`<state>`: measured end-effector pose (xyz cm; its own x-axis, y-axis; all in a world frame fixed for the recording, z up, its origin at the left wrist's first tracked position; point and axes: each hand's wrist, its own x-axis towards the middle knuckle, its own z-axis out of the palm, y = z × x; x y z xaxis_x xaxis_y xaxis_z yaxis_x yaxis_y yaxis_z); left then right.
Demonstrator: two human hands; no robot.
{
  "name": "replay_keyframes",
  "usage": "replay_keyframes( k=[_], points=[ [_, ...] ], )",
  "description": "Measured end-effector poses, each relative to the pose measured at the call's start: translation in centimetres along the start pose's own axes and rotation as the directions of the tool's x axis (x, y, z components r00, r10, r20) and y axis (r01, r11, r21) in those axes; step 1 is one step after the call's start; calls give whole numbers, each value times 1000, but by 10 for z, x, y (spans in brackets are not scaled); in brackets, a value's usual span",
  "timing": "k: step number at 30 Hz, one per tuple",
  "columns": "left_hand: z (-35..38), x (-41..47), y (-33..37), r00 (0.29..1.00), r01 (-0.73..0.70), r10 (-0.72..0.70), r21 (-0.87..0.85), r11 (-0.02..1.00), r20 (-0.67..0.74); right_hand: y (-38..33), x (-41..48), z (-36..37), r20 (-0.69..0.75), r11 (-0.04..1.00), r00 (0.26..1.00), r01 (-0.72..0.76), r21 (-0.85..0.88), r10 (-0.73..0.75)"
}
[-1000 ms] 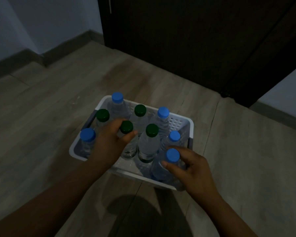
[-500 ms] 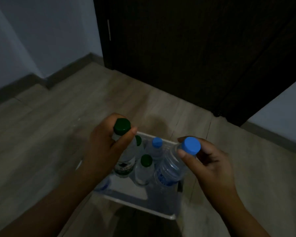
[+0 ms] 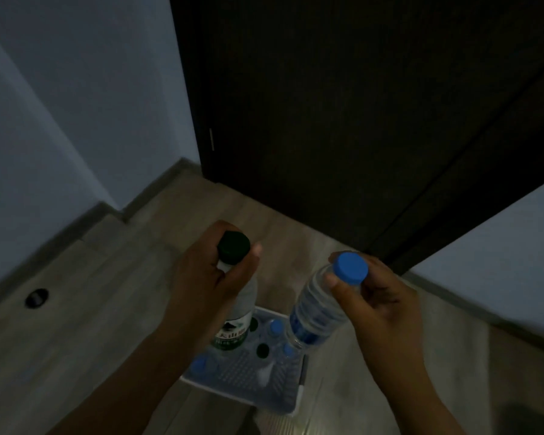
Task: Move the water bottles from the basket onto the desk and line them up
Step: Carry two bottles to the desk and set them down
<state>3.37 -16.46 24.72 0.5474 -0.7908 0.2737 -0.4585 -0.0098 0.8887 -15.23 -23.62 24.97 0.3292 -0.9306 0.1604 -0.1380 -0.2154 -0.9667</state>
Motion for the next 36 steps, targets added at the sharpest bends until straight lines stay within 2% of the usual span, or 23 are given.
replay_keyframes(
  k=[8, 13, 16, 20, 28, 32, 36],
  points=[
    [-88, 56, 199, 990, 63, -72, -78, 995, -118, -220, 25, -19, -145, 994, 983, 110, 2, -109],
    [-155, 88, 315, 993, -37, 35, -15, 999, -113, -358, 39, -32, -179, 978, 963, 207, 27, -199],
    [-194, 101, 378, 988, -113, 104, -78, 991, -111, -434, 42, -38, -201, 956, 936, 294, -4, -289],
    [-239, 108, 446, 976, -190, 171, -141, 972, -136, -518, 37, -40, -287, 919, 892, 385, 80, -349],
    [-285, 97, 523, 960, -227, 197, -142, 964, -197, -602, 32, -42, -313, 856, 868, 463, 229, -386],
    [-287, 92, 539, 931, -267, 252, -21, 964, -262, -614, 42, -47, -212, 841, 881, 469, 270, -424],
    [-284, 80, 549, 891, -159, 174, 71, 985, -419, -620, 53, -51, -84, 815, 881, 463, 348, -465]
  ],
)
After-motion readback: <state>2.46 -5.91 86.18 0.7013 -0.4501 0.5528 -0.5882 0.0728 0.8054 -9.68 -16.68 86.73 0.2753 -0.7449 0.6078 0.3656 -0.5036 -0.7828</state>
